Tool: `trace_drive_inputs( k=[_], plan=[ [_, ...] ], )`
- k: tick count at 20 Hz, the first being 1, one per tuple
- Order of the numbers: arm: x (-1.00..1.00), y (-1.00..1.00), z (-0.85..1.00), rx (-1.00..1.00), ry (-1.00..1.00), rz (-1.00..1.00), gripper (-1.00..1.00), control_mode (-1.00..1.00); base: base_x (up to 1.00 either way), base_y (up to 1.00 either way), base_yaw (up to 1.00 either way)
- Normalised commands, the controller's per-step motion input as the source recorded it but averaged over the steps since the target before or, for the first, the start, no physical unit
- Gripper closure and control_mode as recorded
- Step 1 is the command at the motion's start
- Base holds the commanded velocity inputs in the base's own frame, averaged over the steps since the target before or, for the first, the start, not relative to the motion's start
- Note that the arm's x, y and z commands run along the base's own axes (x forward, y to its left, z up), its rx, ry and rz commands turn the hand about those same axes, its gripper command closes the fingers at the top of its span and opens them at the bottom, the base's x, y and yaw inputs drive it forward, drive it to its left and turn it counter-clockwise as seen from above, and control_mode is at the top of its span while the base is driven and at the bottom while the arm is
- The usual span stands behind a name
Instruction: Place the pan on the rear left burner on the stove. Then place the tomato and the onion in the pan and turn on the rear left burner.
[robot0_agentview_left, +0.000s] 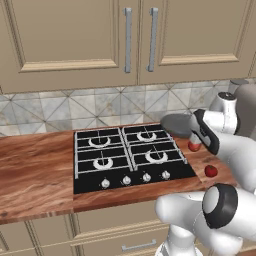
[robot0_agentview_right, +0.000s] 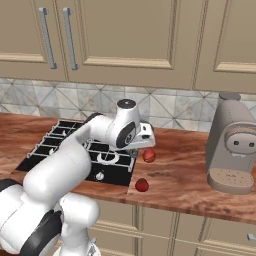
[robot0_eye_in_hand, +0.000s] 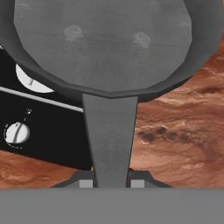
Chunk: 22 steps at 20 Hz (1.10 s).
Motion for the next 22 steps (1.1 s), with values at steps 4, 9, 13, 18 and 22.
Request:
trace_drive_inputs(
  k=[4,9,13,18,22],
  plan=[
    [0.0,0.41,0.21,0.0,0.03,0.05,1.0,-1.0,0.0,0.0,0.0],
    [0.0,0.39,0.21,0.0,0.02,0.04,1.0,-1.0,0.0,0.0,0.0],
    [0.0,0.39,0.11,0.0,0.01,0.05,1.0,-1.0,0.0,0.0,0.0],
    [0.0,0.45,0.0,0.0,0.0,0.07,1.0,-1.0,0.0,0.0,0.0],
    [0.0,0.54,0.0,0.0,0.0,0.1,1.0,-1.0,0.0,0.0,0.0]
  ],
)
